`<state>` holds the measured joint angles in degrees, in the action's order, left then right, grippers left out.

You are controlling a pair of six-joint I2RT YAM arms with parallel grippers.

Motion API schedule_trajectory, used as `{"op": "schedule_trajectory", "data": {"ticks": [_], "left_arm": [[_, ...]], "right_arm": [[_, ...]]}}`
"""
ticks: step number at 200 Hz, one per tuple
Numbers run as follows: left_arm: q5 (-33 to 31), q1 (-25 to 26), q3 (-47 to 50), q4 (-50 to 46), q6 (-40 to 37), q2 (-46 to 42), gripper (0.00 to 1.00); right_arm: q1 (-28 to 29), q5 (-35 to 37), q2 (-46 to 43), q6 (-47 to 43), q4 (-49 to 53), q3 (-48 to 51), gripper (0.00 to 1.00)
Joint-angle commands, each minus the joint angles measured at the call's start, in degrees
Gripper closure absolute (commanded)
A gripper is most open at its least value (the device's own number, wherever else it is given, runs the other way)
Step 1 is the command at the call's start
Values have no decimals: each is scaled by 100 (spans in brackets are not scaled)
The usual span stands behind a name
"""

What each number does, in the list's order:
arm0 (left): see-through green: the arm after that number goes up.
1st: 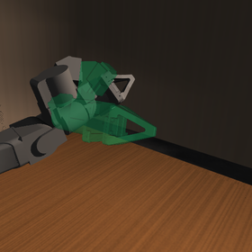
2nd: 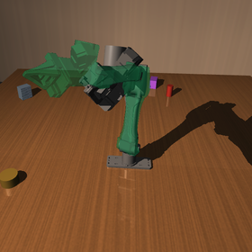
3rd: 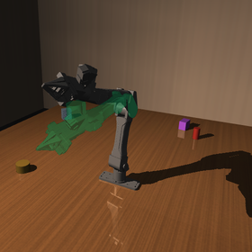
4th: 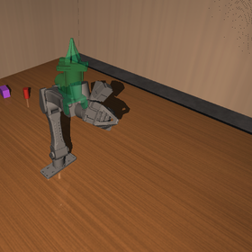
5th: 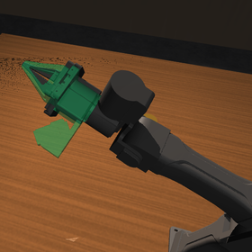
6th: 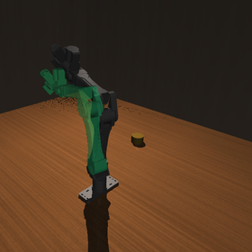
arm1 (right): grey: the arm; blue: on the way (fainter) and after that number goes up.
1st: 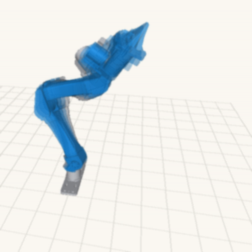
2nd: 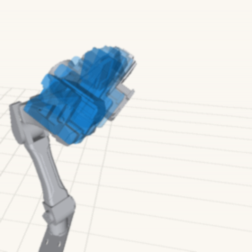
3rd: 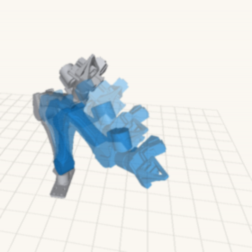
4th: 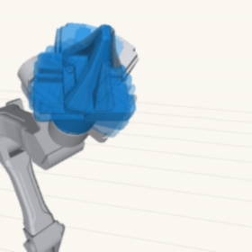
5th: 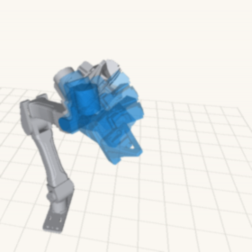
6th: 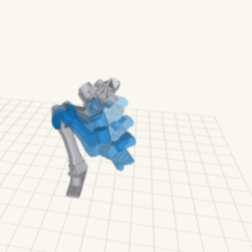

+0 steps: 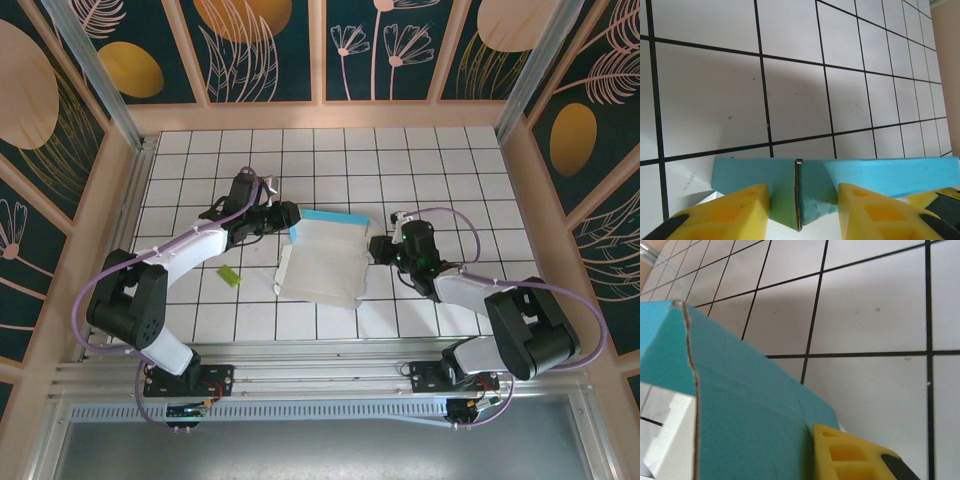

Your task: Fold the paper box

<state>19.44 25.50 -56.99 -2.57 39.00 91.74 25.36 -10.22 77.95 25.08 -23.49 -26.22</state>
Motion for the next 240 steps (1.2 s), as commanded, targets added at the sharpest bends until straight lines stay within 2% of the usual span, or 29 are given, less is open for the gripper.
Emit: {"op": "schedule_trajectory", "data": {"ticks": [1, 52, 111, 141, 153, 179, 194, 220, 240], "left_arm": [[187, 51, 241, -358, -101, 28, 61], [250, 52, 291, -304, -64, 29, 61], [200, 51, 342, -280, -112, -25, 60], [200, 52, 339, -288, -121, -12, 61], [187, 47, 352, -290, -144, -29, 61], [124, 52, 356, -278, -119, -79, 61], [-117, 52, 434, -227, -28, -271, 59], [-817, 51, 547, -361, -61, -798, 46], [-1250, 49, 588, -474, -117, -1076, 42]], "right_arm": [[229, 260, -87, 1100, 239, -378, 83], [540, 647, 274, 2008, 748, -816, 82], [548, 525, 994, 1895, 2160, -2091, 80], [566, 1070, 1196, 1584, 2961, -2601, 80], [566, 972, 1147, 1629, 3005, -2635, 80], [619, 619, 1097, 1846, 2421, -2514, 80], [810, 1067, 1097, 1530, 2375, -2469, 81], [1070, 2111, 907, 810, 2293, -2162, 85], [1278, 2674, 656, 255, 1844, -1752, 86]]}}
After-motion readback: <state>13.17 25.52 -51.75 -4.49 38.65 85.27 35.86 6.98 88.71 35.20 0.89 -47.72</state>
